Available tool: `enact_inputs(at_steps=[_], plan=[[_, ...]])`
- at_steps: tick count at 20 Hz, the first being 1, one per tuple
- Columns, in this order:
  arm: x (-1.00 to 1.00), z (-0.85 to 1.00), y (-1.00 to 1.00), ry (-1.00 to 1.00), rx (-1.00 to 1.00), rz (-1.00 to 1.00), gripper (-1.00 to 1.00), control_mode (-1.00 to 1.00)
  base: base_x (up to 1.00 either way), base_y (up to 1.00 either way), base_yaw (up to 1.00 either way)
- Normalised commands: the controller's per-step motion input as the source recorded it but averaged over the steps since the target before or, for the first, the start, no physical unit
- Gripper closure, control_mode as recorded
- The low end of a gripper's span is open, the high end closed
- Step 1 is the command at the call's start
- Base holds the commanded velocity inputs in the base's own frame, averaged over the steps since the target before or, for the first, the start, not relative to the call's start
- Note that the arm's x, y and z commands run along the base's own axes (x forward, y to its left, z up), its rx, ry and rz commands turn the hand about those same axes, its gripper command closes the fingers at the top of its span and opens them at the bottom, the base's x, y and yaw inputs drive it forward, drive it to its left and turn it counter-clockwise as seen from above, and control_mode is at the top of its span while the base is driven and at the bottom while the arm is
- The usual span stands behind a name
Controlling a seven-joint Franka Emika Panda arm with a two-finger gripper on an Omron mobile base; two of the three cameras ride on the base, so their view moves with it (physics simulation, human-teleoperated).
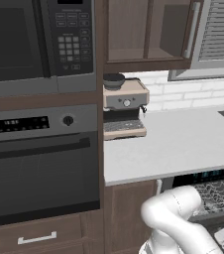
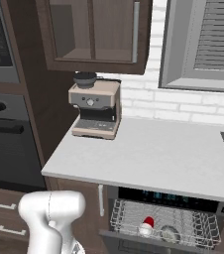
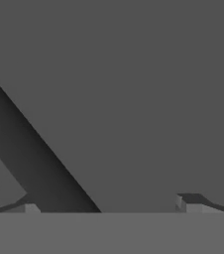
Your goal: Pick up the cup and bowl from the counter, place them in the dishwasher, and close the dishwasher door.
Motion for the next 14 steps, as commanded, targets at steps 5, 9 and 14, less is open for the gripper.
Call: enact_inputs(at_steps=[5, 9, 14], plan=[[0.86, 0.00, 0.00, 0.06, 0.00, 0.00, -1.00, -1.00, 0.00, 0.00, 0.00], [1.00, 0.00, 0.00, 0.05, 0.00, 0.00, -1.00, -1.00, 0.00, 0.00, 0.00], [1.00, -0.01, 0.00, 0.05, 0.00, 0.00, -1.00, -1.00, 0.00, 0.00, 0.00]])
